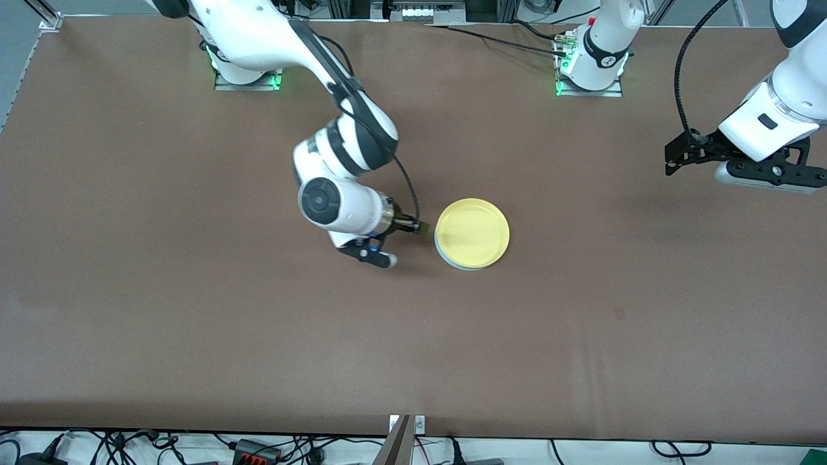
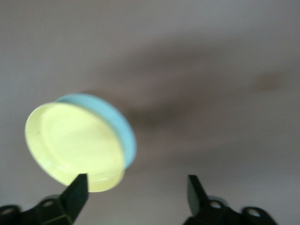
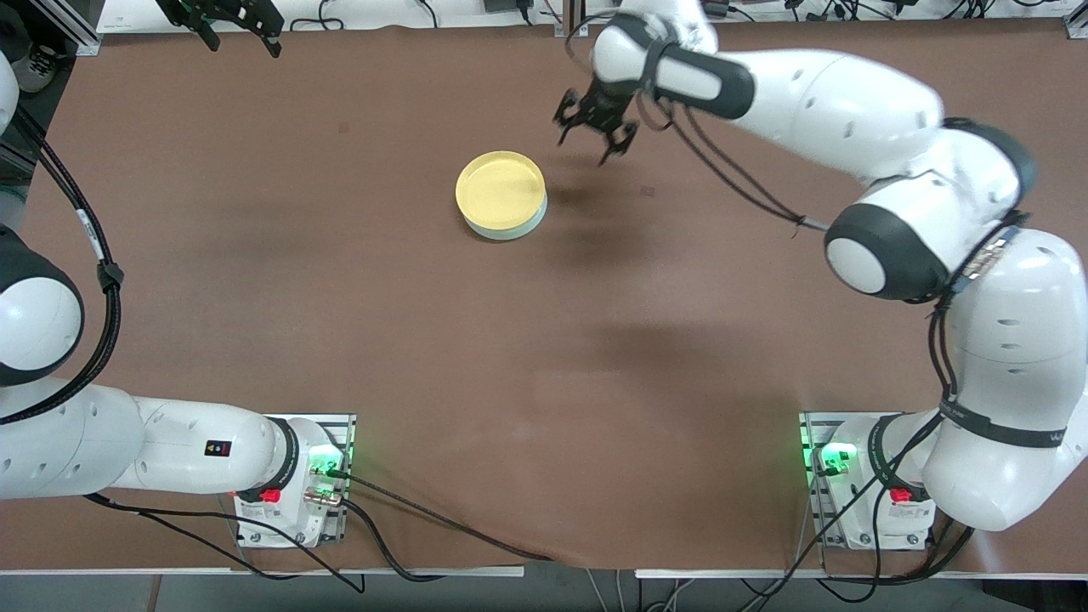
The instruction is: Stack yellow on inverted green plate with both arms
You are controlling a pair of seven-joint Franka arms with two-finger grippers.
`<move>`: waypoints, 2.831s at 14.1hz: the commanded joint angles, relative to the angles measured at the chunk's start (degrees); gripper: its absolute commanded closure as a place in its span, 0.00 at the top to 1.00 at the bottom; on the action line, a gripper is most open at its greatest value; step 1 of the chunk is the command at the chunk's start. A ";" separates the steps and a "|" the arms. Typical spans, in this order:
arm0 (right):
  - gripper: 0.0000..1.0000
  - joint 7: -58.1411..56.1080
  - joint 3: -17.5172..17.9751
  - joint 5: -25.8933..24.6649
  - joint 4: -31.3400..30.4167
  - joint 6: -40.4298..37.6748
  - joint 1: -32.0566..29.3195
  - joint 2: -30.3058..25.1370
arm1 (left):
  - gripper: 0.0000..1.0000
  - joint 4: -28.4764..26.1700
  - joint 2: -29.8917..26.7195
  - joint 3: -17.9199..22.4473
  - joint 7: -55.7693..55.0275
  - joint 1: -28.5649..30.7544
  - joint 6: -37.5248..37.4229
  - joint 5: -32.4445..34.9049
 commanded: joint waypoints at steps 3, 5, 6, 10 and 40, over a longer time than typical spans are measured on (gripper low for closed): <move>1.00 -10.06 -7.93 -11.79 -1.60 -11.08 -2.79 -8.96 | 1.00 1.80 0.00 0.21 1.11 -0.42 -1.13 -0.57; 1.00 -16.55 -12.23 -11.97 -0.73 -14.69 -6.57 -10.11 | 1.00 1.80 0.00 0.13 1.20 -0.42 -1.13 -0.65; 1.00 -19.81 -13.56 -11.97 -0.20 -16.53 -7.89 -10.46 | 1.00 1.80 0.00 0.13 1.20 -0.42 -1.13 -0.57; 1.00 -24.93 -17.17 -12.06 -0.10 -17.87 -11.94 -12.57 | 1.00 1.89 0.00 0.13 1.11 -0.59 -1.13 -0.57; 1.00 -43.04 5.76 -28.15 -22.69 -15.76 -40.33 -41.05 | 1.00 2.06 0.09 -0.67 0.94 -0.59 -1.04 0.40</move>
